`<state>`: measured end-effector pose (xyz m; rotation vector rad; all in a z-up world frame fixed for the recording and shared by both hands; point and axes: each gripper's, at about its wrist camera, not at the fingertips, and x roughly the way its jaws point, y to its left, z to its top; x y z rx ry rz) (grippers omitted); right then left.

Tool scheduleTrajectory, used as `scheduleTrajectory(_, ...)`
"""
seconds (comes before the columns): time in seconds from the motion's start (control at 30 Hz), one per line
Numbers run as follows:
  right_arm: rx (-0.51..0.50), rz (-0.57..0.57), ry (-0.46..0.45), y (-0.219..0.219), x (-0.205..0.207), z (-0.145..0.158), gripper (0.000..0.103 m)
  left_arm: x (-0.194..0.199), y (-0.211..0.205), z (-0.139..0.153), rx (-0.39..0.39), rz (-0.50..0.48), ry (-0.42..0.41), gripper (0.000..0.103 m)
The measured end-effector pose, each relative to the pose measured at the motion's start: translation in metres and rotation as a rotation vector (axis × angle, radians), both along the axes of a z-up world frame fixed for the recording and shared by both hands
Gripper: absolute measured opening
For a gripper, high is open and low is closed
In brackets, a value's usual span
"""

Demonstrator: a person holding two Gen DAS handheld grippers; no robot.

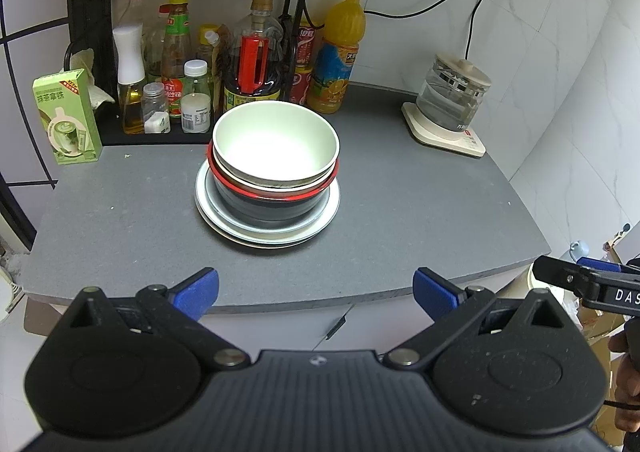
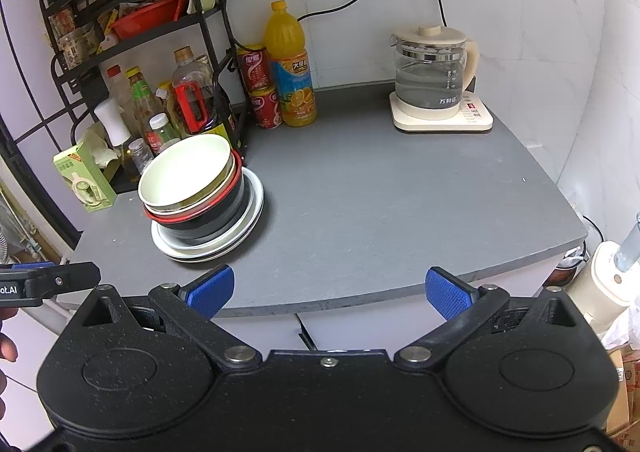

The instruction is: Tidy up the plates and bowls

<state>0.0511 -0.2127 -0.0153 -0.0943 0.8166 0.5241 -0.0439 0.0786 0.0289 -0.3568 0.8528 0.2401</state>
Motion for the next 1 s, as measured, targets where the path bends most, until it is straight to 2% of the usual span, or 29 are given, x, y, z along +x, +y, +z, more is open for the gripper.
scheduleTrajectory(1.0, 0.002, 0.001, 0.010, 0.0012, -0.0005, -0.0035, 0.103, -0.0023, 0.0043, 0.0003, -0.006, 0.012, 0.000, 0.102)
